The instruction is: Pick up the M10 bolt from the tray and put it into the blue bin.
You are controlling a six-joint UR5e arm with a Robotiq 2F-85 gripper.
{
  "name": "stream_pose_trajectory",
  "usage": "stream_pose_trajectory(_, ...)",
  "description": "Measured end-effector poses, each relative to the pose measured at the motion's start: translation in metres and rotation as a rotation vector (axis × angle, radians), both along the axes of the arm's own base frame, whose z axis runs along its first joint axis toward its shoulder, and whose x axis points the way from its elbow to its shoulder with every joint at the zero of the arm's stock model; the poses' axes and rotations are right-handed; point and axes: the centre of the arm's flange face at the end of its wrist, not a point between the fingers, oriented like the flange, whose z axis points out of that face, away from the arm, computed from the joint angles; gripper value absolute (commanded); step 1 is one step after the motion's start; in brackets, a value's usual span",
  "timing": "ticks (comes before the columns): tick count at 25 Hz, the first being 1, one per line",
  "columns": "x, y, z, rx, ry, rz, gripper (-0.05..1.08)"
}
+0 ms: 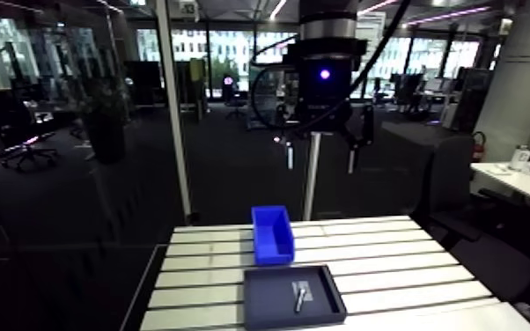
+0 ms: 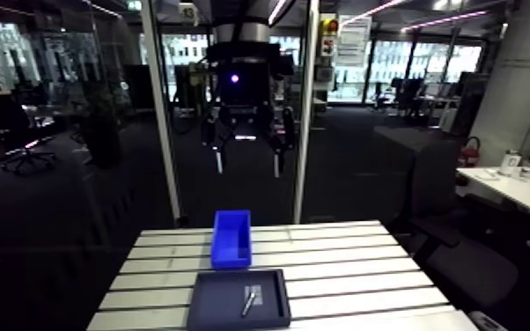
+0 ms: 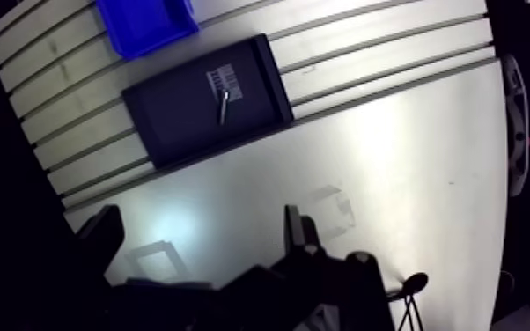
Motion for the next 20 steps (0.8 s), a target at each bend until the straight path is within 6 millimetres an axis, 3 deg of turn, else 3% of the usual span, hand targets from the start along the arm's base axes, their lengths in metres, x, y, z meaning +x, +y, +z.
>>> stream_pose_trajectory(5,0.003,0.018,-0.030,-0.001,0.007,-0.064,0.01)
stream_pose_trajectory(13,0.007,0.027,-0.080,-0.002,-0.019,-0.081,0.01)
stream_pose_trajectory(20,-0.003,0.031,-0.137,-0.006,-0.048,-0.082,0.01)
